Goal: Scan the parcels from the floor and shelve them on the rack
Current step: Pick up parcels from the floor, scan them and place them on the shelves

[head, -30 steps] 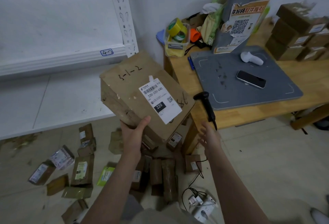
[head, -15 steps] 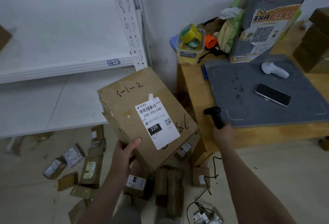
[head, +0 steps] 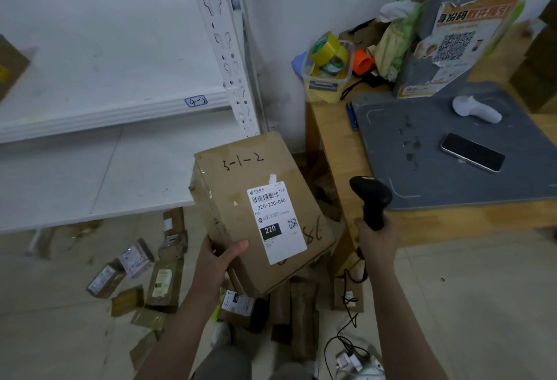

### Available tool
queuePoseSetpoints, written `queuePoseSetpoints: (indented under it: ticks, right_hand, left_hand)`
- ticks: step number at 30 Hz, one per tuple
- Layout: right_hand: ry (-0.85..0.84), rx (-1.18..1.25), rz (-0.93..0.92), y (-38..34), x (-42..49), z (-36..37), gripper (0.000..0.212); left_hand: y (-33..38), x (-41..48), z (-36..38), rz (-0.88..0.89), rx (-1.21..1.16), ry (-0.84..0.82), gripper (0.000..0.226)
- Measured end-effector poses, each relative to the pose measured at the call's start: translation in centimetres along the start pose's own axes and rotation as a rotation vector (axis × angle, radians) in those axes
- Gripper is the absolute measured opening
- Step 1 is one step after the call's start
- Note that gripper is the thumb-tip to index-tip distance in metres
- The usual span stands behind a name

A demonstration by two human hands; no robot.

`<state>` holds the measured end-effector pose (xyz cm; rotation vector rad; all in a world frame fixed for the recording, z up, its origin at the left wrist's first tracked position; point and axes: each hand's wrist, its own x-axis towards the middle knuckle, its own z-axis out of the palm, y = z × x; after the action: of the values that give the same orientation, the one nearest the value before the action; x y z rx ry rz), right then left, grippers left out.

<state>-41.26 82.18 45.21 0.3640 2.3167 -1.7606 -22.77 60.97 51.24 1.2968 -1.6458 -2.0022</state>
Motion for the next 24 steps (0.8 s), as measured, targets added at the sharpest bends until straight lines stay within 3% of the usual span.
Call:
queuePoseSetpoints:
  ticks: [4,7,11,15,19,24]
  right_hand:
    - [-0.156,0.141,-0.059,-2.3,-5.7,-1.3,0.009]
    - [-0.304,0.131,-0.105,-4.3,-8.9,-1.5,0.011]
    - [-0.408,0.123,-0.141,-5.8,-11.5,-1.8,0.012]
    - [-0.418,0.084,-0.155,-6.8,-13.1,-2.2,0.015]
    - [-0.372,0.029,-0.182,-7.0,-14.2,-2.4,0.022]
    - [-0.343,0.050,-0.209,-6.7,-15.3,-2.4,0.009]
  left_hand:
    - [0.3,0.4,0.7,0.008,0.016,0.008,0.112]
    - [-0.7,1.6,1.0,0.047,0.044,0.013,0.127]
    - [0.3,0.8,2.3,0.136,0.102,-0.038,0.127]
    - [1.1,-0.2,3.2,0.175,0.116,-0.106,0.116]
    - [0.6,-0.7,3.2,0.240,0.174,-0.108,0.141]
    - [0.1,-1.1,2.5,0.256,0.228,-0.133,0.149]
